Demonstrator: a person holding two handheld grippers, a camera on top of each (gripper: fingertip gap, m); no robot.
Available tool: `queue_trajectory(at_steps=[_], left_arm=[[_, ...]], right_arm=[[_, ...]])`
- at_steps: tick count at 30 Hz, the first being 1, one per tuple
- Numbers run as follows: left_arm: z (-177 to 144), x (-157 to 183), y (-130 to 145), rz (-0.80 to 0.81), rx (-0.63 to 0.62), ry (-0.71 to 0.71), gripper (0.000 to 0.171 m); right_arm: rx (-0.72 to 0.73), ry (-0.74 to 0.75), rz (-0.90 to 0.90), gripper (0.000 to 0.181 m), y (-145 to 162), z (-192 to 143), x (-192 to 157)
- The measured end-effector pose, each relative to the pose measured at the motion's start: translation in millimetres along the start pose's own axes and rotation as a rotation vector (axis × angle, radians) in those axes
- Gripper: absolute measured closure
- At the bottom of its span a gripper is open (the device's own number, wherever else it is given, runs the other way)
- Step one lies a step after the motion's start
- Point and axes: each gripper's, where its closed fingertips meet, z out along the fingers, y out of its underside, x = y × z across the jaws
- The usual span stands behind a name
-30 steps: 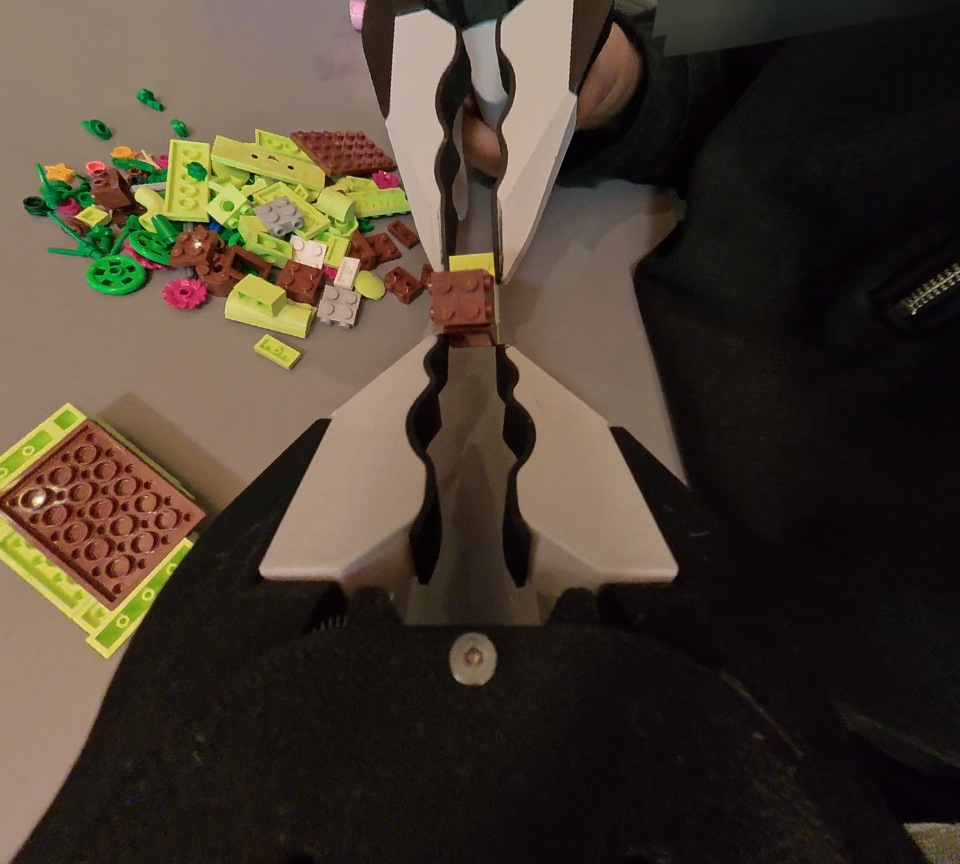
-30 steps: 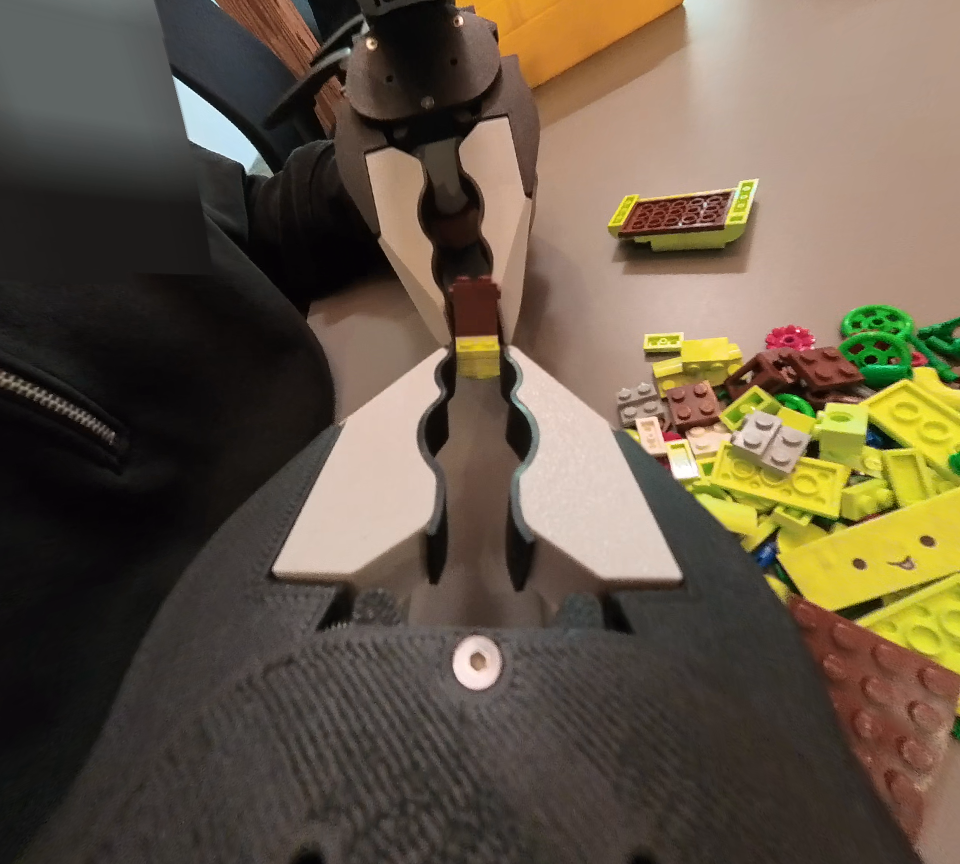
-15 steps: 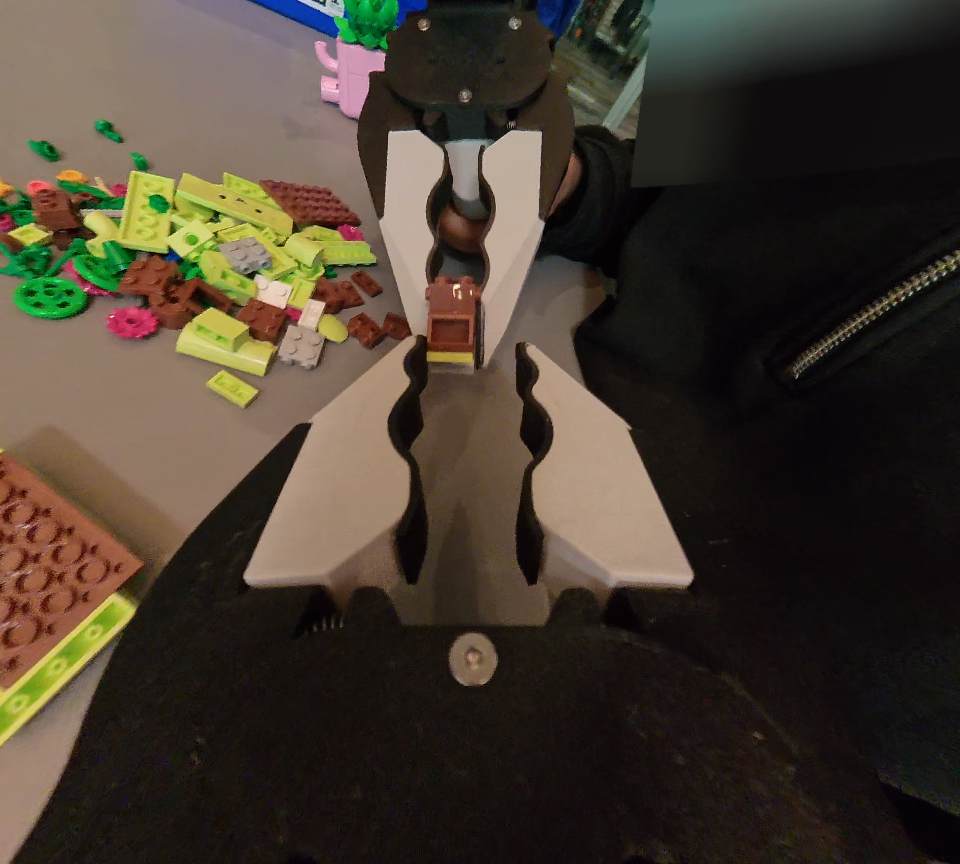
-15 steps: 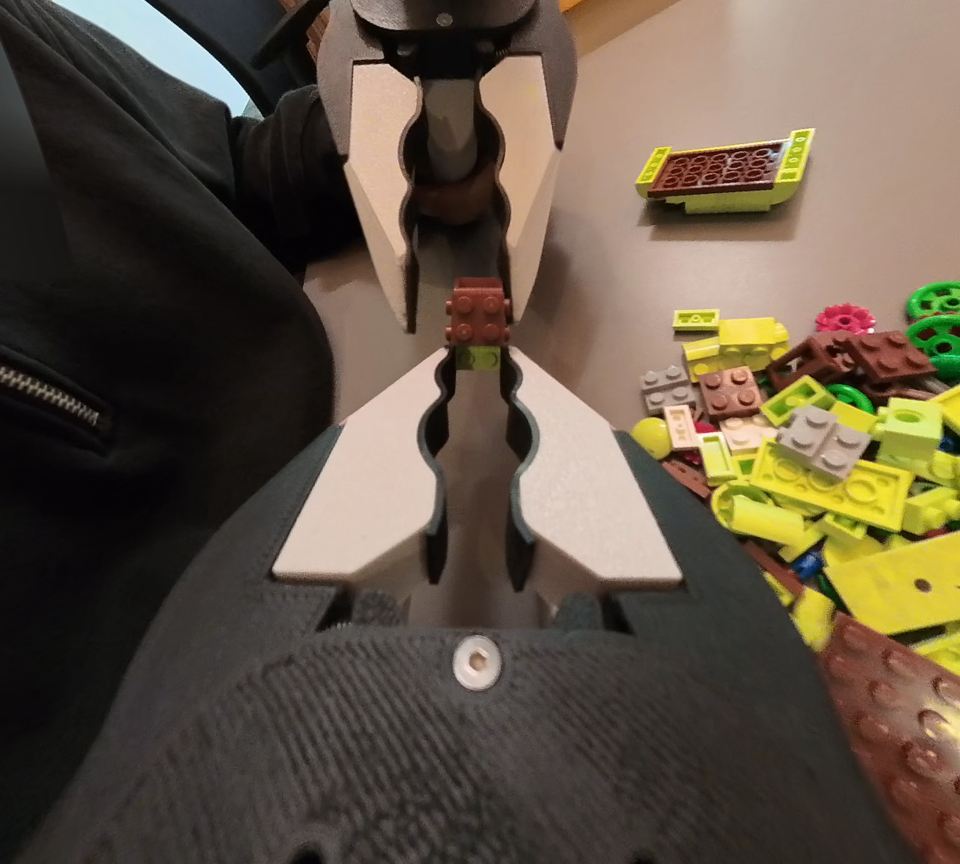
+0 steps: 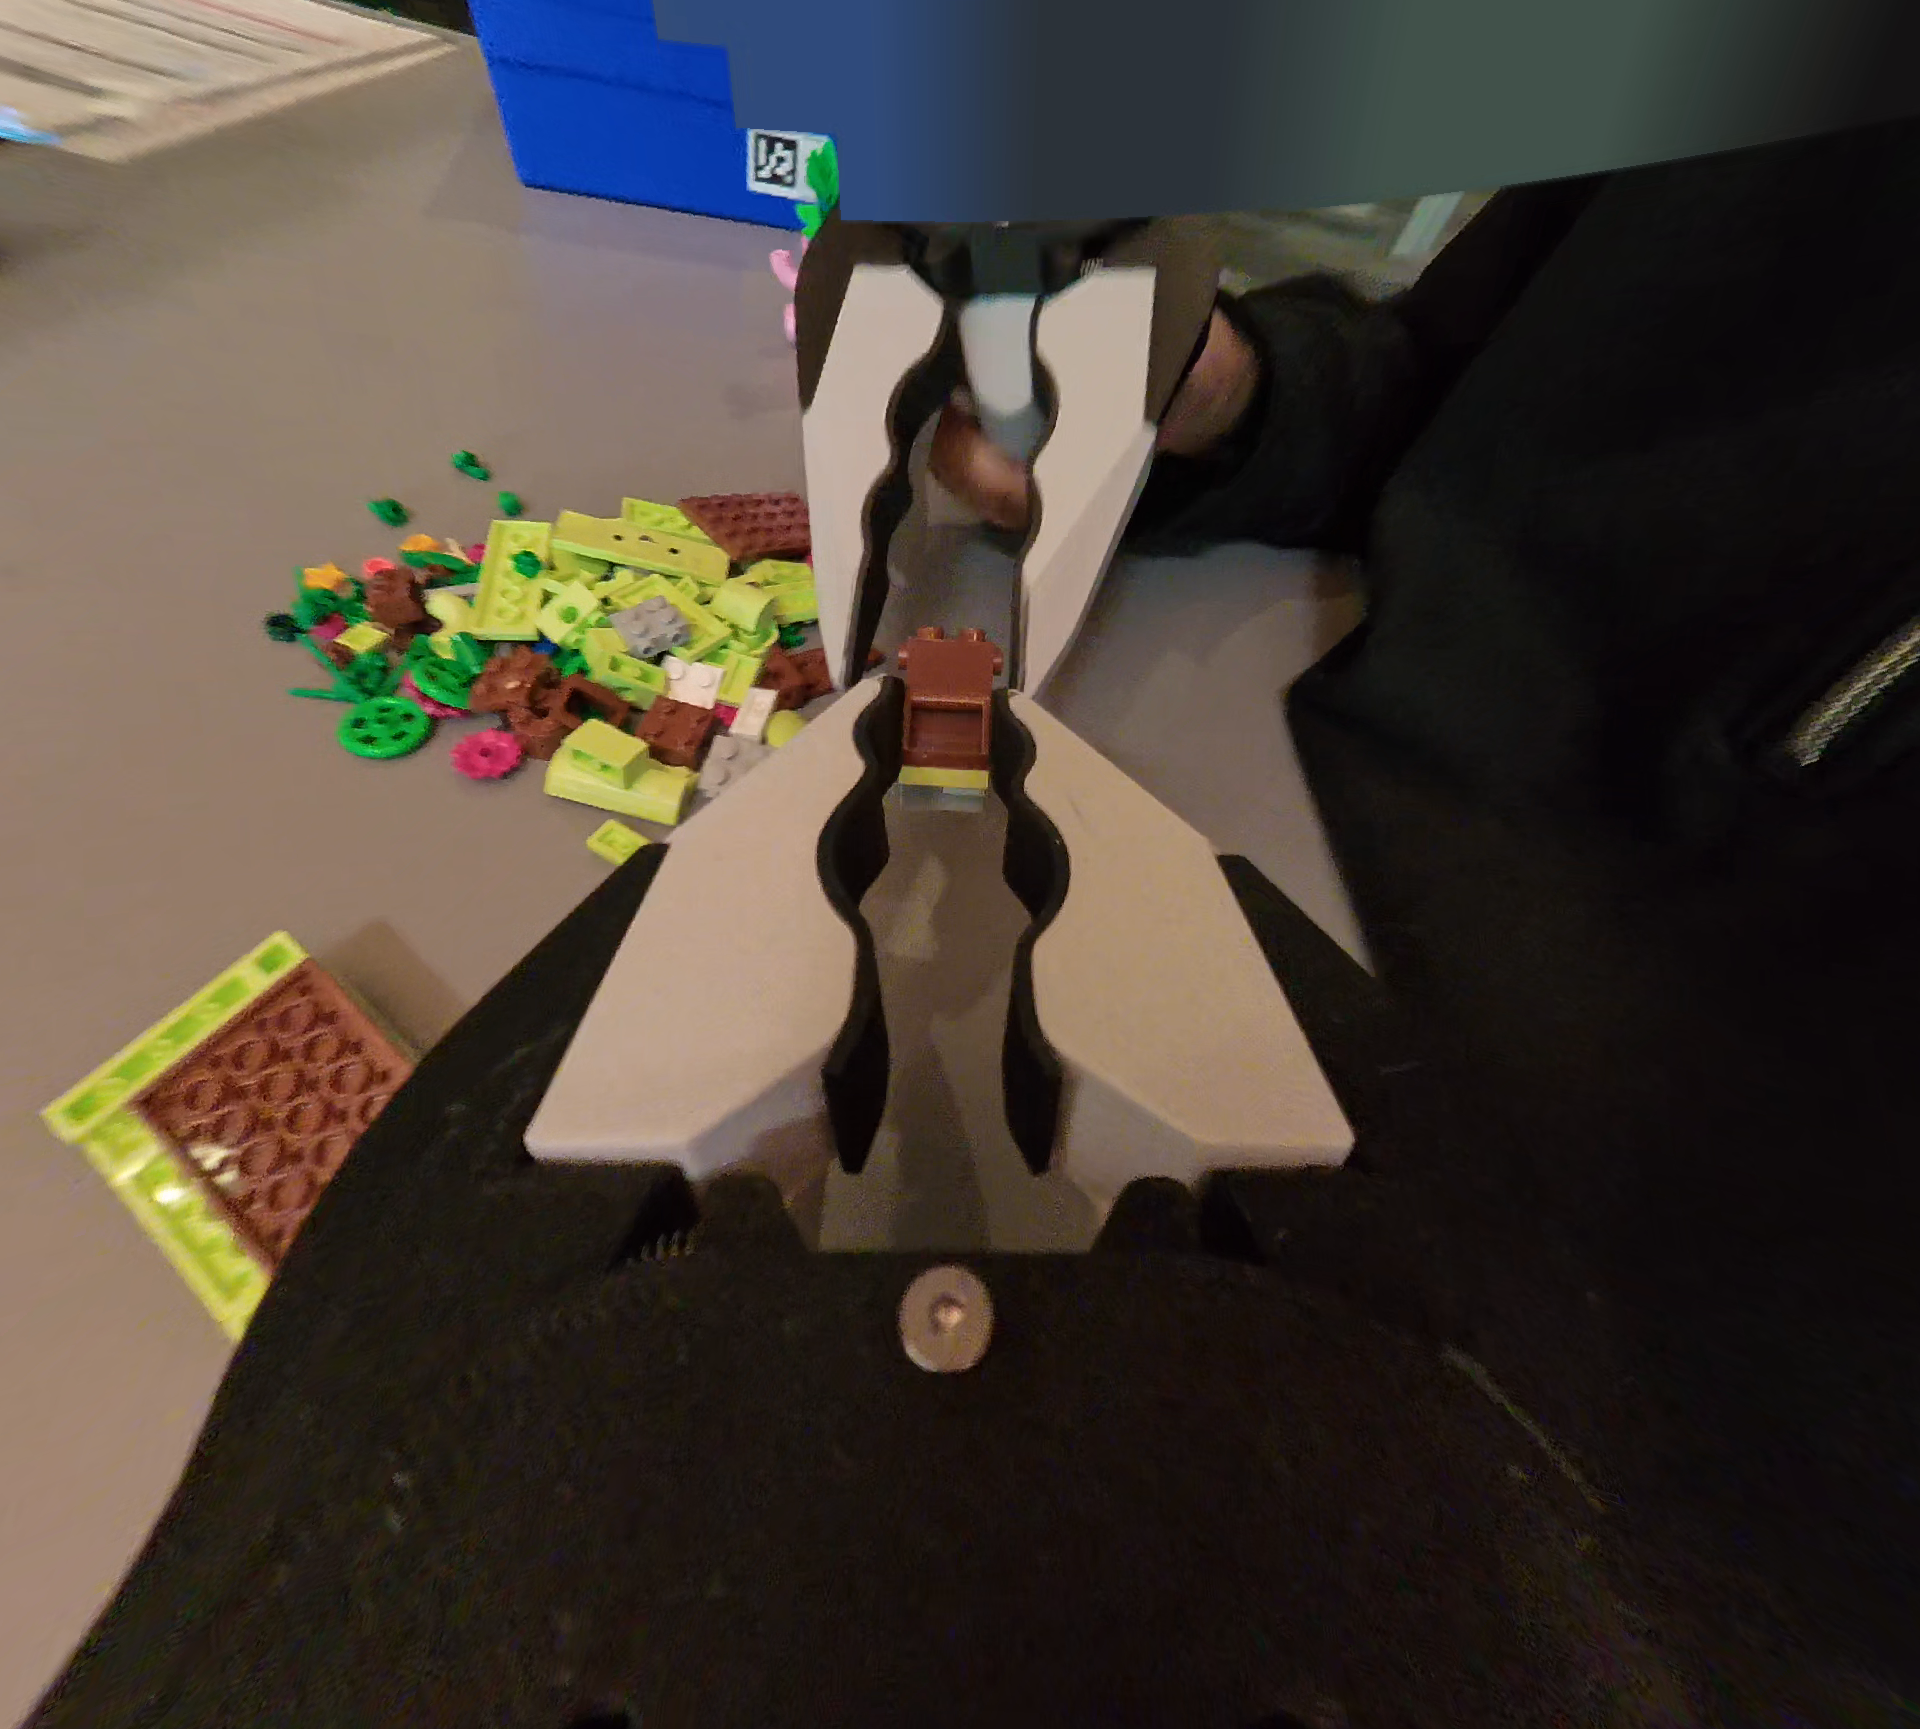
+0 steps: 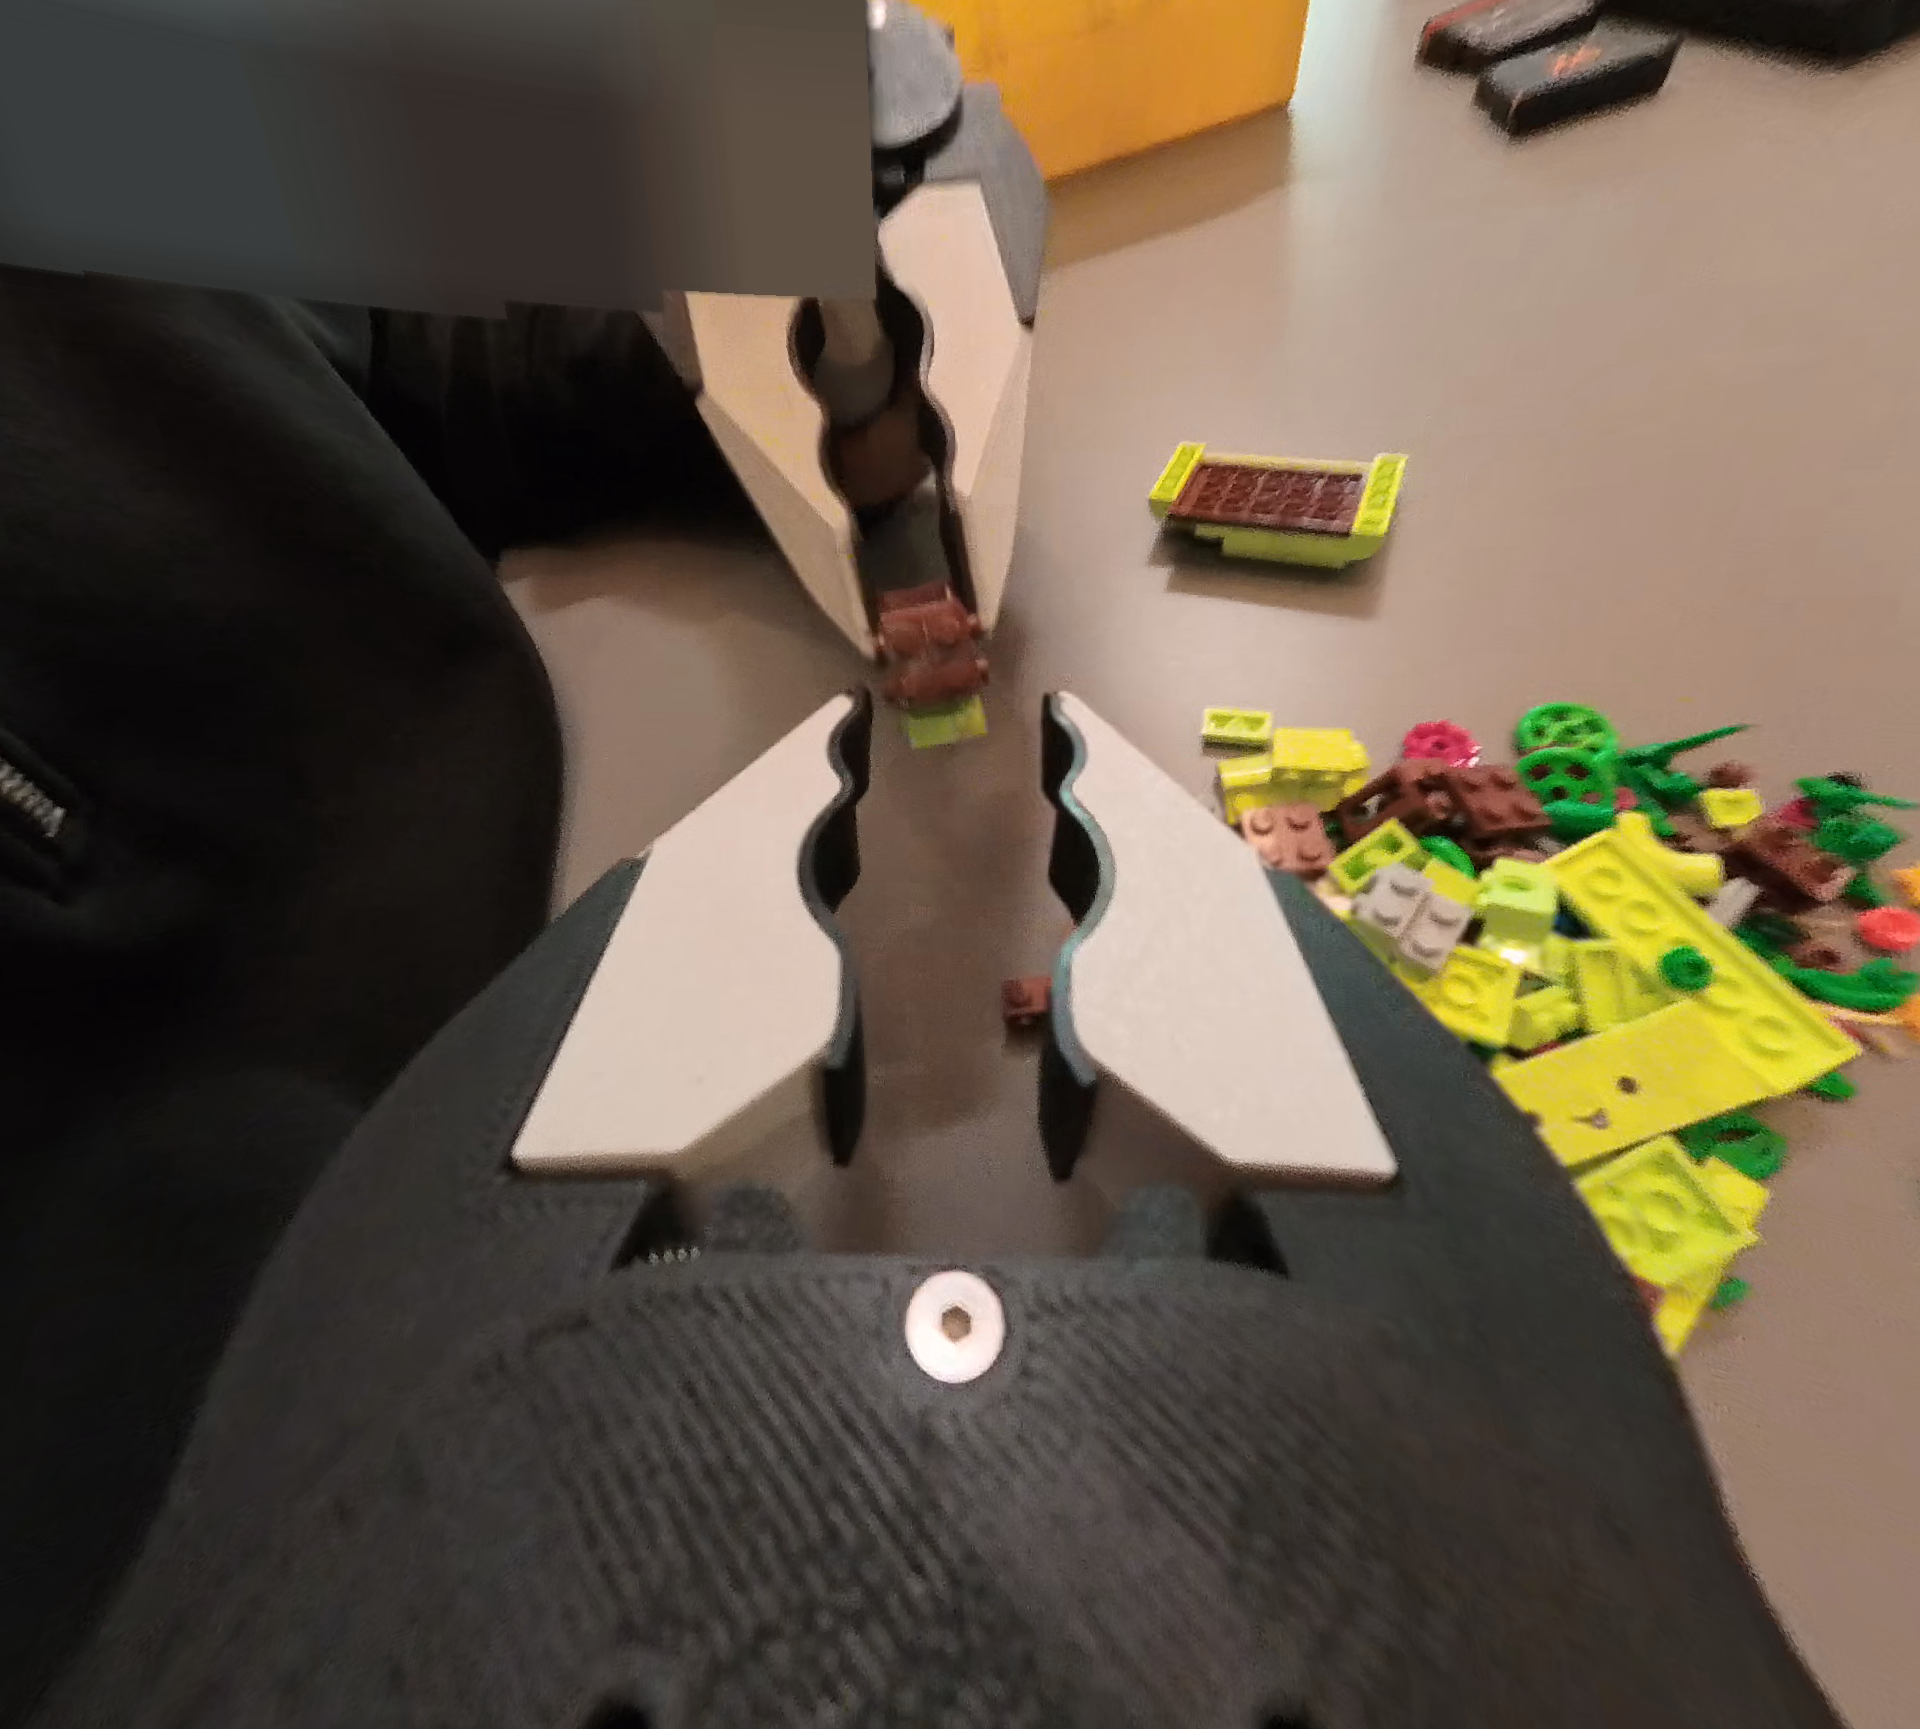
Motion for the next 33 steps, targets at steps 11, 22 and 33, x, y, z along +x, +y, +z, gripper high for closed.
queue_trajectory(at_steps=[11, 22, 33], left_arm=[[-5, -20, -6, 0.425, -0.045, -0.350, 0.160], [9, -17, 0, 0.827, -0.207, -0.584, 0.159], [0, -4, -20, 0.274, 0.122, -0.280, 0.111]], right_arm=[[0.095, 0.077, -0.004, 0.152, -15, -9, 9], [0.127, 0.044, 0.142, 0.165, -14, -4, 13], [0.177, -0.030, 0.007, 0.167, -28, -15, -5]])
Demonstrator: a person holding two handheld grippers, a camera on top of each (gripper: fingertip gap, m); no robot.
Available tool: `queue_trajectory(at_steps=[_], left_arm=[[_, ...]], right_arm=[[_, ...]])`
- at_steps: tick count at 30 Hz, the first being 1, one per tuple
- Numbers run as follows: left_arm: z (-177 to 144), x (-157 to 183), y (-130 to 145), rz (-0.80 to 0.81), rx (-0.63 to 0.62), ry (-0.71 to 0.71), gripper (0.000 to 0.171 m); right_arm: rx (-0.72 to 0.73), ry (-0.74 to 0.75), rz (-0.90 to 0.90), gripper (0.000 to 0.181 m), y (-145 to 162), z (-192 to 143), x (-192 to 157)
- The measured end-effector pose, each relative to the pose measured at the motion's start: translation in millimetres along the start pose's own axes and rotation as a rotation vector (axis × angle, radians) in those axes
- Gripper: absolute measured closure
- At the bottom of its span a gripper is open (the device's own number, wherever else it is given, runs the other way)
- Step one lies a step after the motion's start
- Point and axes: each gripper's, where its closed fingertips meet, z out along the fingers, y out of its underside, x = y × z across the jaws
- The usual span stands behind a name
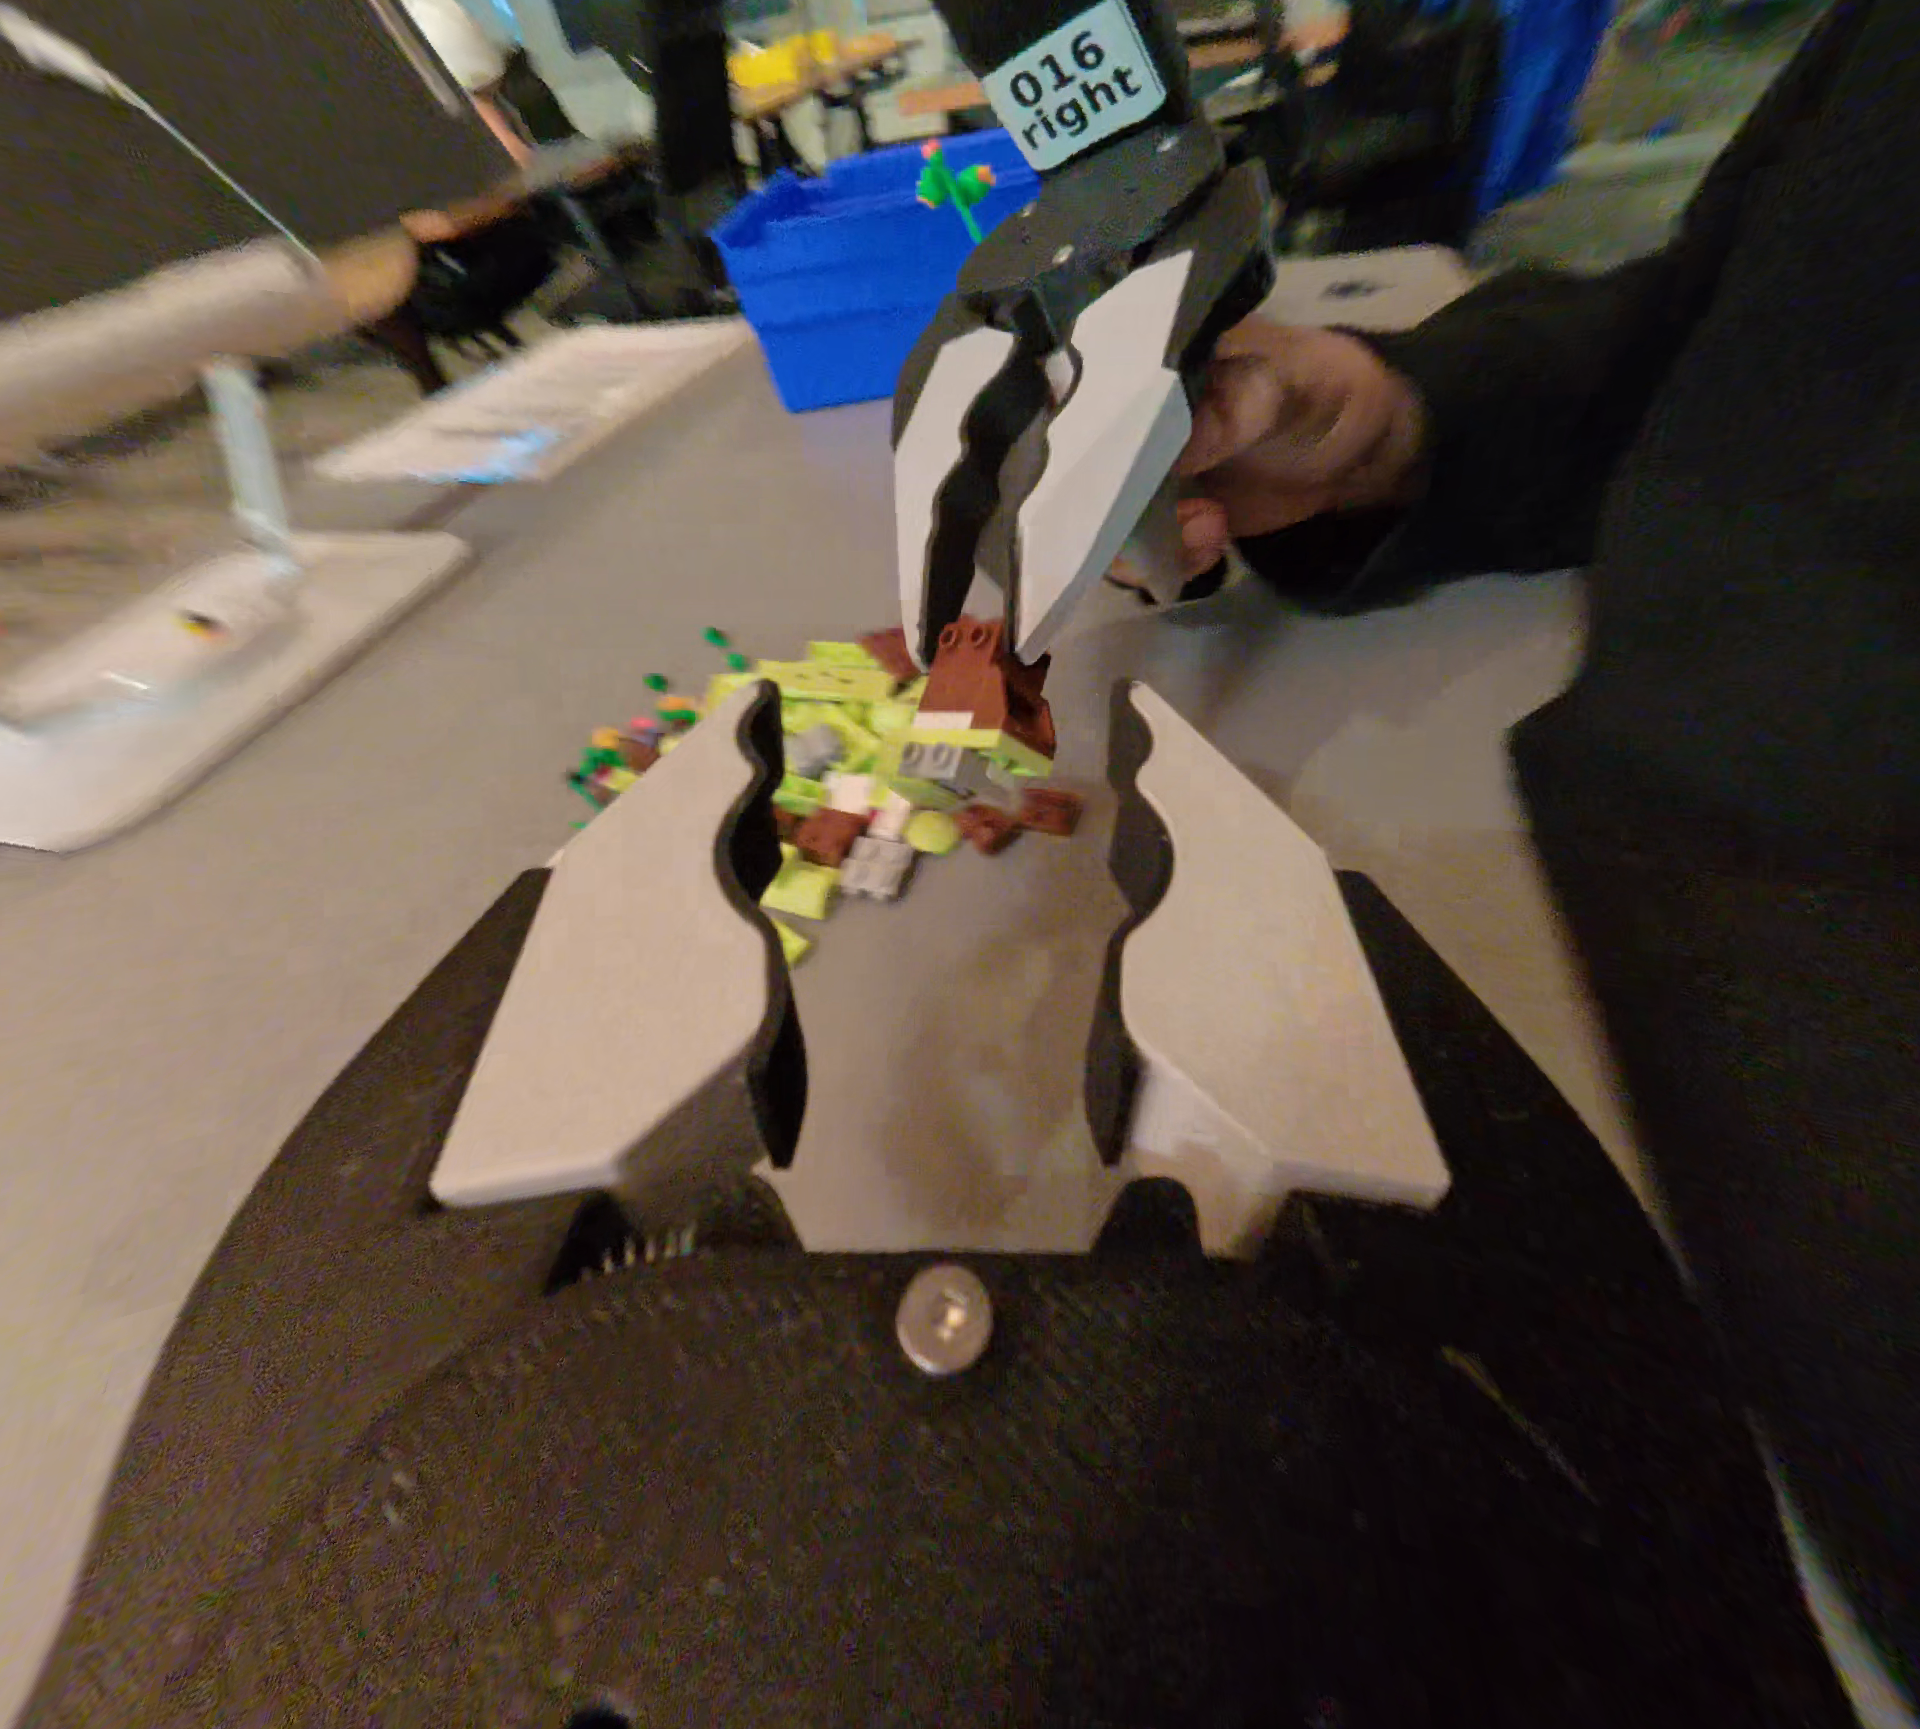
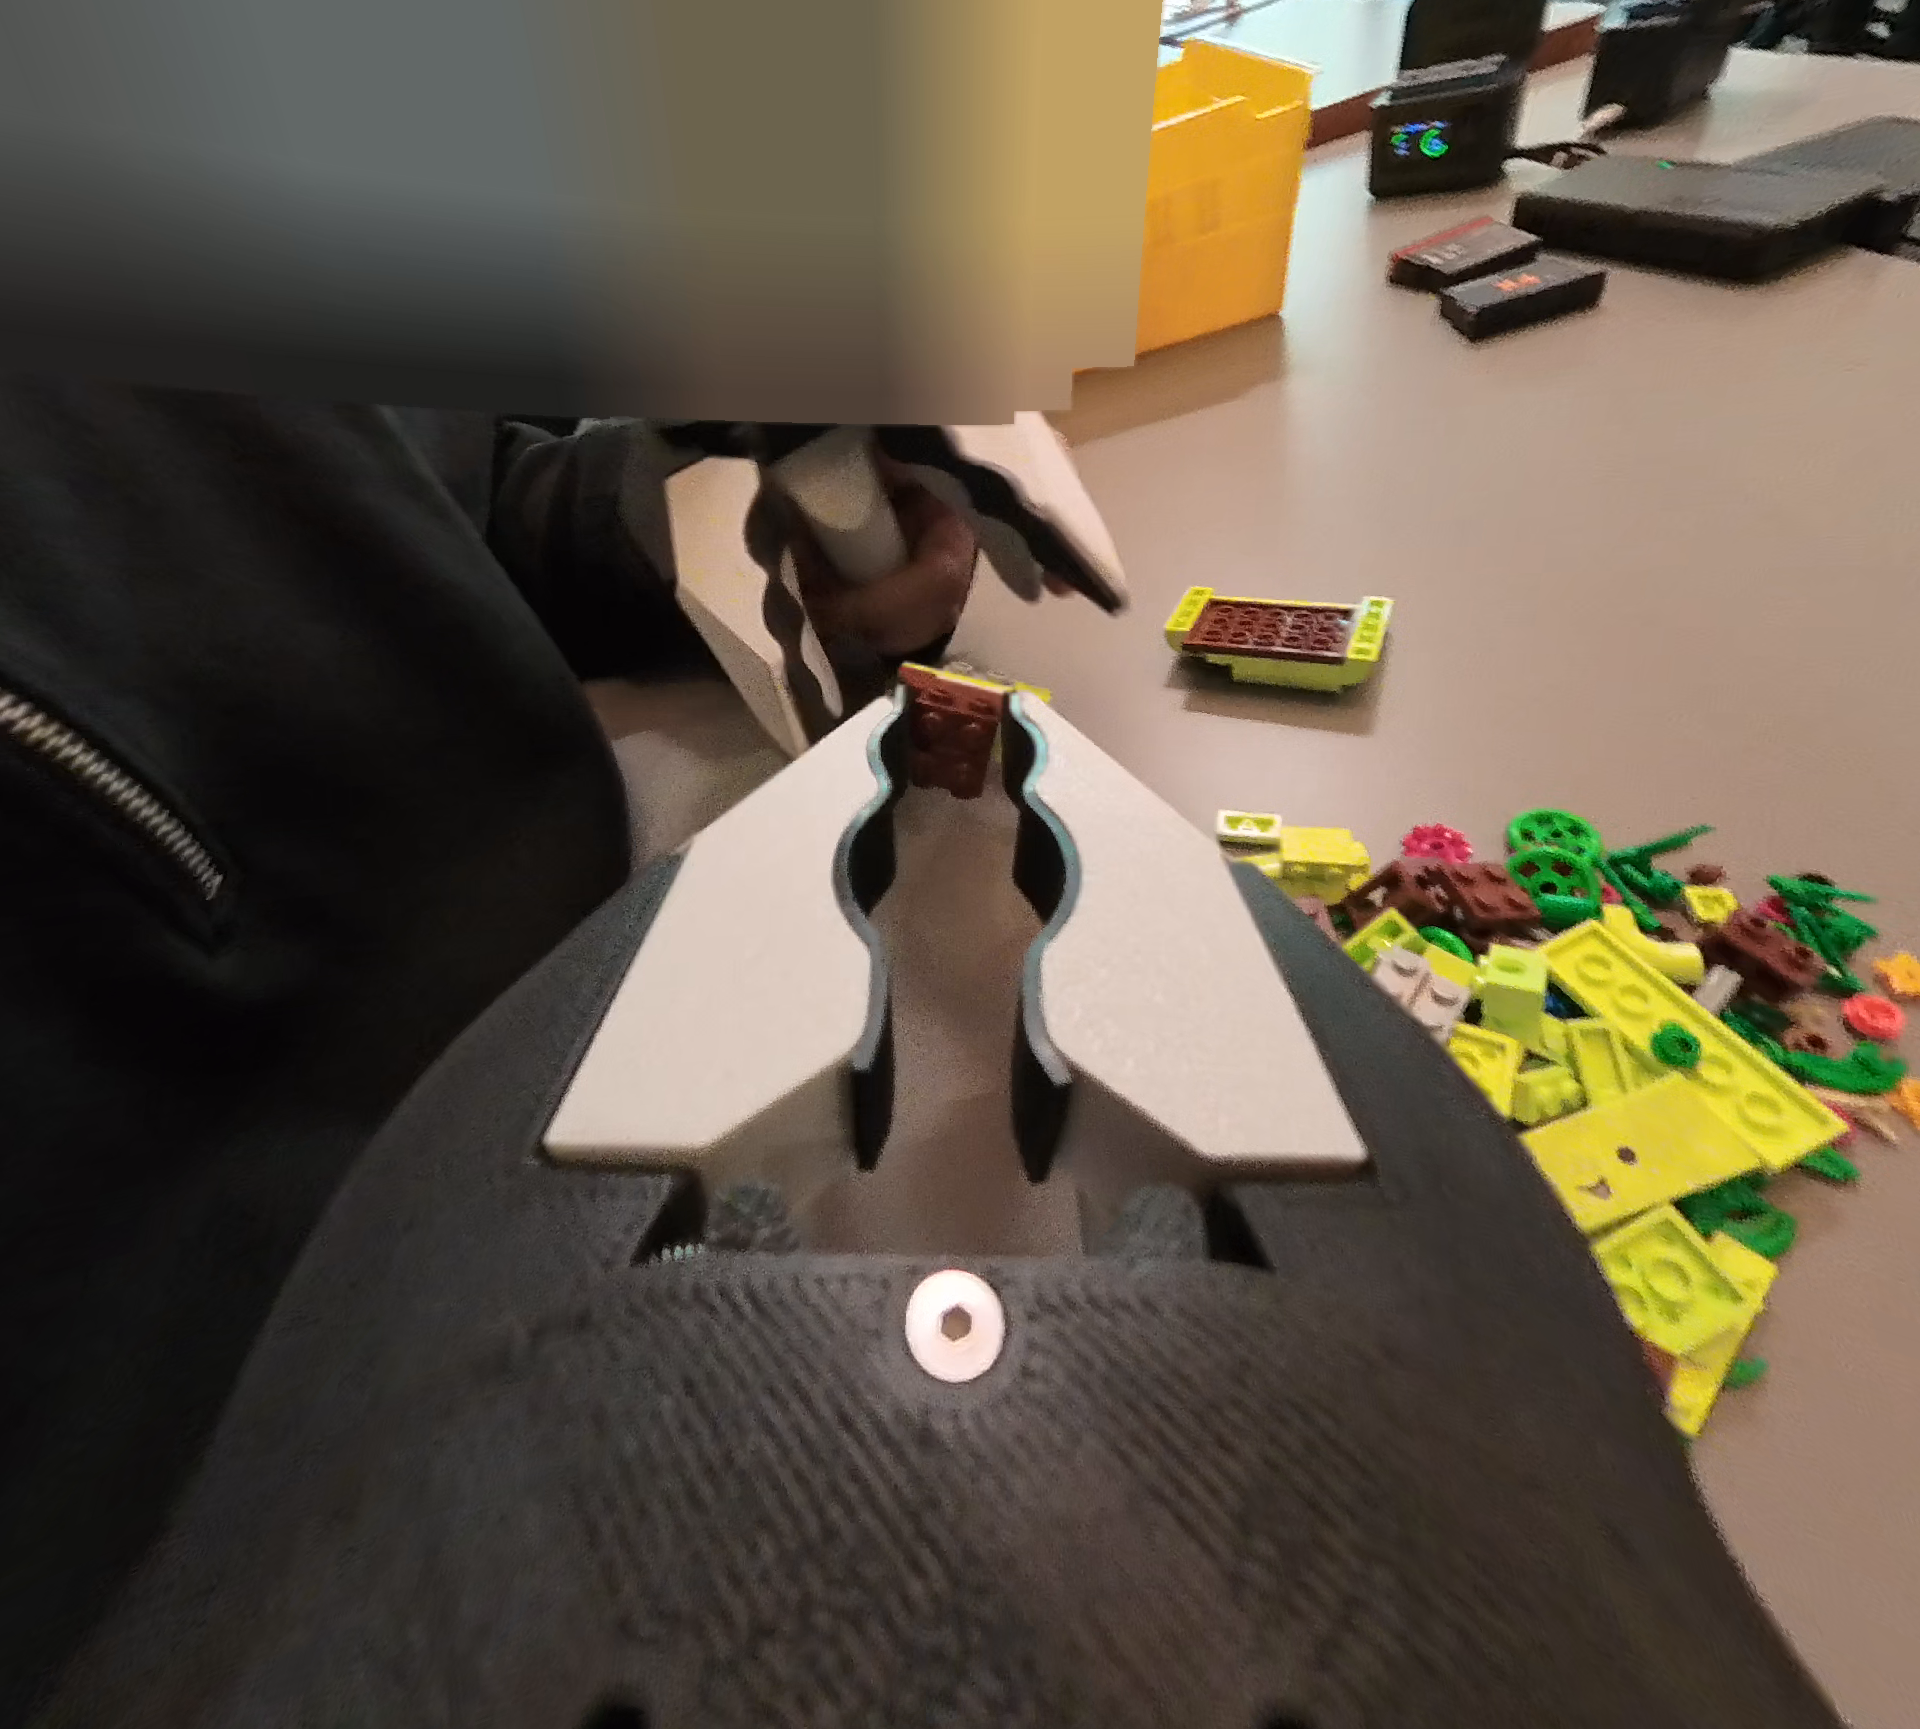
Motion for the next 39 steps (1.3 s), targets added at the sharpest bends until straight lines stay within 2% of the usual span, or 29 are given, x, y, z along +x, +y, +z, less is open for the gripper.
queue_trajectory(at_steps=[4, 7, 9, 11, 14, 21, 23, 27, 31, 39], left_arm=[[-3, 22, -2, -0.275, 0.008, 0.261, 0.111], [-6, 40, 0, -0.372, -0.030, 0.415, 0.114], [-7, 46, 1, -0.384, -0.045, 0.461, 0.126], [-7, 46, 3, -0.384, -0.056, 0.458, 0.142], [-6, 42, 7, -0.362, -0.083, 0.423, 0.149], [-1, 33, 11, -0.329, -0.106, 0.352, 0.150], [0, 30, 12, -0.338, -0.106, 0.333, 0.150], [2, 20, 15, -0.365, -0.121, 0.282, 0.151], [3, 16, 13, -0.354, -0.100, 0.259, 0.151], [4, 13, 11, -0.356, -0.097, 0.225, 0.150]], right_arm=[[-0.045, -0.080, -0.064, 0.166, 5, 3, -16], [-0.067, -0.155, -0.063, 0.166, 10, 5, -27], [-0.069, -0.197, -0.047, 0.166, 11, 6, -33], [-0.076, -0.211, -0.046, 0.166, 13, 7, -35], [-0.075, -0.187, -0.061, 0.166, 14, 7, -32], [-0.077, -0.121, -0.081, 0.165, 14, 8, -22], [-0.096, -0.061, -0.102, 0.158, 16, 9, -14], [-0.129, 0.012, -0.126, 0.166, 19, 11, -6], [-0.102, 0.034, -0.081, 0.161, 16, 9, -1], [-0.093, 0.023, 0.022, 0.167, 13, 7, -1]])
